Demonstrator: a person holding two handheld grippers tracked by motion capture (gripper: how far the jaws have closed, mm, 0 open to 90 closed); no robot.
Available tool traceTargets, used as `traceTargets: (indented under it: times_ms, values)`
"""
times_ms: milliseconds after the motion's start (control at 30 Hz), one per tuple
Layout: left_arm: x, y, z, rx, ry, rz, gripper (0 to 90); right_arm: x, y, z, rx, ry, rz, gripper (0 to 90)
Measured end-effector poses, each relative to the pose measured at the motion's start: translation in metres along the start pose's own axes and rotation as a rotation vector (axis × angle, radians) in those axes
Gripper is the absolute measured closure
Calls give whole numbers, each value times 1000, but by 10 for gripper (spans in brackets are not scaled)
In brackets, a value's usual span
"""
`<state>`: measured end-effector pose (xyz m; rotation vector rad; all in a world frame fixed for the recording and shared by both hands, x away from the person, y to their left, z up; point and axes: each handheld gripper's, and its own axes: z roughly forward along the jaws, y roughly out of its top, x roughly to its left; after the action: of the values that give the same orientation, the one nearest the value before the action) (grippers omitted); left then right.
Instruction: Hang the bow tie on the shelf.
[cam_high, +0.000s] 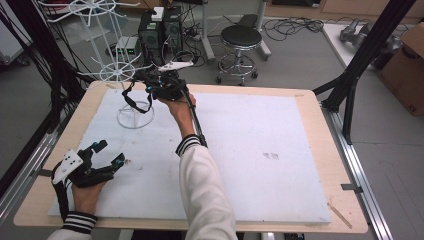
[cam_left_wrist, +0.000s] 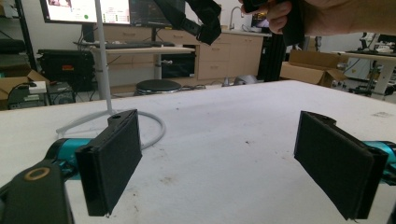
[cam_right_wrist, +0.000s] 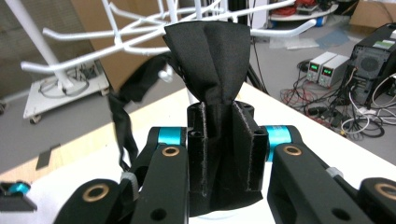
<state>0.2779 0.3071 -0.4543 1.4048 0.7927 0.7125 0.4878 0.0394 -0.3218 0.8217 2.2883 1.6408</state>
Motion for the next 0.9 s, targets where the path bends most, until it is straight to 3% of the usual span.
traceTargets:
  times_ms: [167, 233, 300, 500, 633, 700, 733, 767, 867, 900]
  values:
    - [0, 0, 0, 1, 1, -3, 151, 4, 0, -1, 33, 3, -24, 715]
    - [0, 0, 0, 5, 2, -1, 151, 6, 1, -2, 62, -6, -39, 574]
    - [0, 0, 1, 7, 2, -3, 151, 8, 1, -4, 96, 7, -52, 505]
    - [0, 0, 1, 8, 3, -3, 151, 7, 2, -16, 127, 29, -23, 276]
    - [1, 0, 1, 9, 5, -11, 151, 8, -2, -35, 95, 18, -45, 178]
    - [1, 1, 1, 15, 7, -13, 151, 5, -7, -47, 98, 11, -42, 134]
    - [1, 1, 2, 17, 8, -15, 151, 4, -8, -52, 127, 2, -39, 111]
    - [2, 1, 2, 20, 9, -16, 151, 3, -9, -58, 142, -8, -45, 112]
    - [2, 1, 2, 17, 12, -27, 151, 2, -16, -84, 87, -26, -56, 112]
    - [2, 1, 2, 17, 12, -26, 151, 1, -17, -93, 92, -29, -46, 110]
